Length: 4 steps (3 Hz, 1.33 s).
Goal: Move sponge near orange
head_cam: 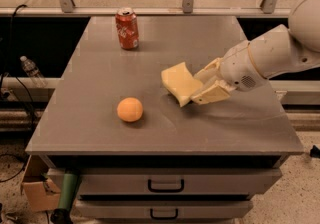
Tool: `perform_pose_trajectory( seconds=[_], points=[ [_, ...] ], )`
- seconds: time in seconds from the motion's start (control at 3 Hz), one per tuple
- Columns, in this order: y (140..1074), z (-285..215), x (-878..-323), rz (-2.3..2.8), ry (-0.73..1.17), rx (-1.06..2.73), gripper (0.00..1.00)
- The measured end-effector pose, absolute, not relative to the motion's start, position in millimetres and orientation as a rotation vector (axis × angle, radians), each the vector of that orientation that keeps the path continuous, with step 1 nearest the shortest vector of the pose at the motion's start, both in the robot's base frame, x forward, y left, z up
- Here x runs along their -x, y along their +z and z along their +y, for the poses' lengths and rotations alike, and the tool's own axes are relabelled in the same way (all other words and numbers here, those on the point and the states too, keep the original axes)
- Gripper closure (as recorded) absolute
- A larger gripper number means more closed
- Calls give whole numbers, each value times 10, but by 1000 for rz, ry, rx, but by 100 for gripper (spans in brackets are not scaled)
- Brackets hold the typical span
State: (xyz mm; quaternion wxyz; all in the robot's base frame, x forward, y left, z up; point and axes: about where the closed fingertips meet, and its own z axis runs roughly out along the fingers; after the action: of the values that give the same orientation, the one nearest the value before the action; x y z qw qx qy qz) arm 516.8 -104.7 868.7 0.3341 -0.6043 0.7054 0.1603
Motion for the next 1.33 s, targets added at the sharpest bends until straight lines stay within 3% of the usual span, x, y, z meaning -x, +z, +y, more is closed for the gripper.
perform_pose_trajectory(
  seconds=[1.33],
  points=[
    [8493, -582, -5063, 1806, 506, 1704, 100]
  ],
)
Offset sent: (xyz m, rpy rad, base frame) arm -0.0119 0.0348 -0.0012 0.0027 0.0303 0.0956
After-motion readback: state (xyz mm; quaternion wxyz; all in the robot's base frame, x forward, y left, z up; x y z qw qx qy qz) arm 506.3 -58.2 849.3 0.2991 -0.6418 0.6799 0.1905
